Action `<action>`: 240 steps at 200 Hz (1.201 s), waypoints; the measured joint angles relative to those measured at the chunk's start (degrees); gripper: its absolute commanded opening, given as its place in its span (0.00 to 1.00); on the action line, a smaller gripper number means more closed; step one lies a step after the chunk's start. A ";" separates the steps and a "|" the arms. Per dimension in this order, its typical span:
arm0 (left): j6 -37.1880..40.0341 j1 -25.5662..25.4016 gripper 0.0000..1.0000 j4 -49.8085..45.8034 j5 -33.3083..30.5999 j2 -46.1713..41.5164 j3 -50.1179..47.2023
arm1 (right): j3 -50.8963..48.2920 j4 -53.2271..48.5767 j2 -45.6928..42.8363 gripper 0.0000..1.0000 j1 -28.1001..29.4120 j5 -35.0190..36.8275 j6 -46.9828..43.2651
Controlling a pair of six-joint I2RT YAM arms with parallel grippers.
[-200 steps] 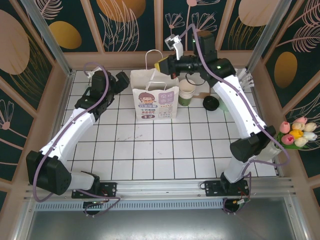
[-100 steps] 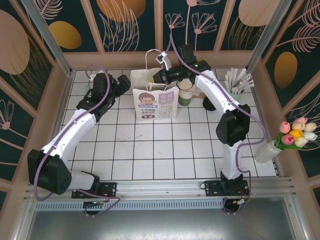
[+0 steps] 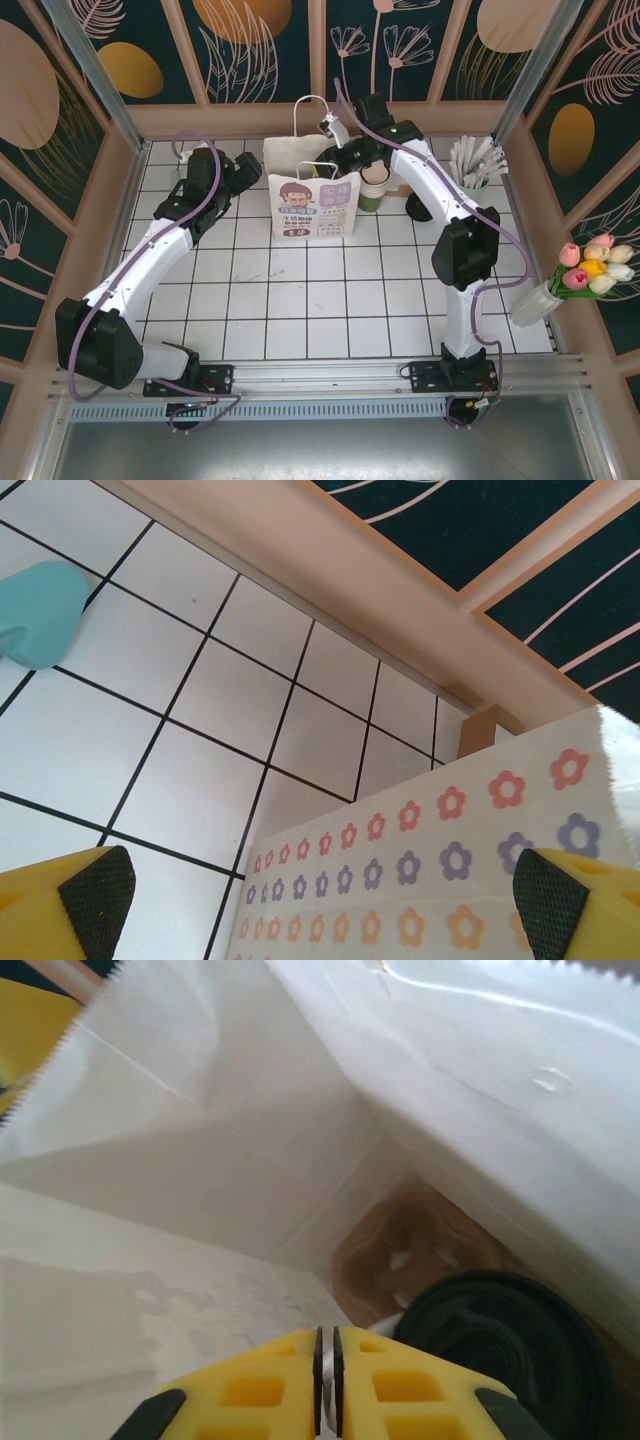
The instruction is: Pack the takeout coffee
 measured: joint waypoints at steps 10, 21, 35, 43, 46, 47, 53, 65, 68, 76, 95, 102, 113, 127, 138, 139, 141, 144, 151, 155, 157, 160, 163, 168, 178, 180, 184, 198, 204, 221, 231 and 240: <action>0.02 0.00 0.98 -0.02 -0.02 0.00 0.00 | 0.50 -1.01 -0.02 0.25 0.00 2.10 -0.17; 0.20 0.00 0.98 -0.02 0.00 0.00 0.00 | 0.94 -1.57 -0.20 0.31 0.00 3.82 -0.72; 0.70 0.00 0.99 -0.02 0.07 -0.20 0.00 | 0.98 -2.12 -1.01 0.38 0.00 5.53 -0.87; 1.18 0.00 0.98 0.00 0.48 -0.57 0.00 | 0.98 -2.36 -1.64 0.42 0.00 6.29 -0.85; 1.31 0.00 0.98 -0.02 0.68 -0.70 0.00 | 0.98 -2.38 -1.95 0.43 0.00 6.64 -1.20; 1.36 0.00 0.98 -0.02 0.70 -0.72 0.00 | 0.98 -2.38 -1.99 0.44 0.00 6.71 -1.18; 1.73 0.00 0.99 0.02 1.38 -1.11 0.00 | 0.98 -2.43 -2.58 0.46 0.00 7.21 -1.05; 2.62 0.00 0.99 0.39 3.02 -1.90 0.00 | 0.98 -2.47 -4.09 0.50 0.00 8.09 -0.87; 2.78 0.00 0.98 0.50 3.54 -2.10 0.02 | 0.98 -2.47 -4.42 0.51 0.00 8.31 -0.76; 3.32 0.00 0.99 0.55 4.92 -2.32 0.35 | 1.01 -2.43 -5.62 0.57 0.00 8.85 -0.37; 4.57 0.00 0.99 0.42 8.50 -2.10 2.08 | 0.98 -1.46 -8.31 0.71 0.00 11.43 1.40; 4.98 0.00 0.98 0.33 9.86 -1.86 2.93 | 0.79 -0.39 -9.53 0.75 -0.04 12.90 2.67; 5.62 0.00 0.98 0.22 11.74 -1.31 4.31 | 0.15 1.51 -11.37 0.80 -0.35 14.80 4.85; 6.29 0.00 0.98 0.15 13.68 -0.42 5.73 | -1.66 4.50 -14.19 0.83 -1.40 17.46 8.22; 6.62 0.00 0.99 -0.09 14.88 0.17 6.29 | -4.46 7.48 -16.94 0.87 -3.10 19.45 11.26; 6.73 -0.02 0.98 -0.09 15.02 0.24 6.34 | -4.70 7.69 -17.11 0.87 -3.21 19.52 11.43; 6.75 0.00 0.98 -0.11 15.15 0.35 6.36 | -5.40 8.24 -17.66 0.88 -3.56 19.93 11.56; 6.91 0.00 0.99 -0.11 15.37 0.46 6.40 | -6.34 8.94 -18.43 0.88 -4.17 20.59 12.52; 7.21 -0.02 0.98 -0.24 15.89 0.72 6.40 | -8.96 10.82 -20.26 0.88 -5.68 22.03 14.34; 7.39 0.00 0.98 -0.33 16.17 0.81 6.40 | -10.27 11.74 -21.11 0.88 -6.49 22.82 14.78; 7.45 0.00 0.98 -0.42 16.22 0.85 6.40 | -10.99 12.07 -21.55 0.88 -6.95 23.52 15.37; 7.61 0.00 0.98 -0.46 16.37 0.94 6.40 | -11.96 12.66 -22.12 0.88 -7.58 24.28 16.11; 7.65 0.00 0.98 -0.55 16.50 1.03 6.40 | -12.96 13.09 -22.69 0.88 -8.28 25.38 16.57; 7.78 0.00 0.98 -0.61 16.55 1.09 6.40 | -14.05 13.53 -23.17 0.88 -9.22 27.02 17.51; 8.00 0.00 0.99 -0.74 16.52 1.16 6.43 | -15.32 13.92 -23.23 0.88 -10.69 30.67 19.21; 8.02 0.00 0.98 -0.76 16.52 1.16 6.40 | -15.43 13.97 -23.19 0.88 -10.84 31.17 19.47; 8.07 0.00 0.99 -0.76 16.50 1.16 6.40 | -15.65 13.94 -22.88 0.87 -11.21 32.65 20.11; 8.22 0.00 0.99 -0.76 16.48 1.16 6.45 | -15.85 13.94 -21.05 0.86 -11.93 36.74 22.25; 8.22 0.00 0.99 -0.76 16.50 1.20 6.45 | -15.85 14.08 -20.11 0.86 -12.24 37.88 23.12; 8.20 -0.02 0.99 -0.70 16.50 1.42 6.45 | -15.65 14.38 -16.39 0.83 -13.20 39.76 25.11; 8.20 0.00 0.99 -0.72 16.48 1.64 6.45 | -14.71 14.29 -13.42 0.82 -13.88 40.39 25.94; 8.20 0.00 0.99 -0.76 16.41 1.86 6.45 | -13.09 14.23 -10.25 0.81 -14.45 40.74 26.34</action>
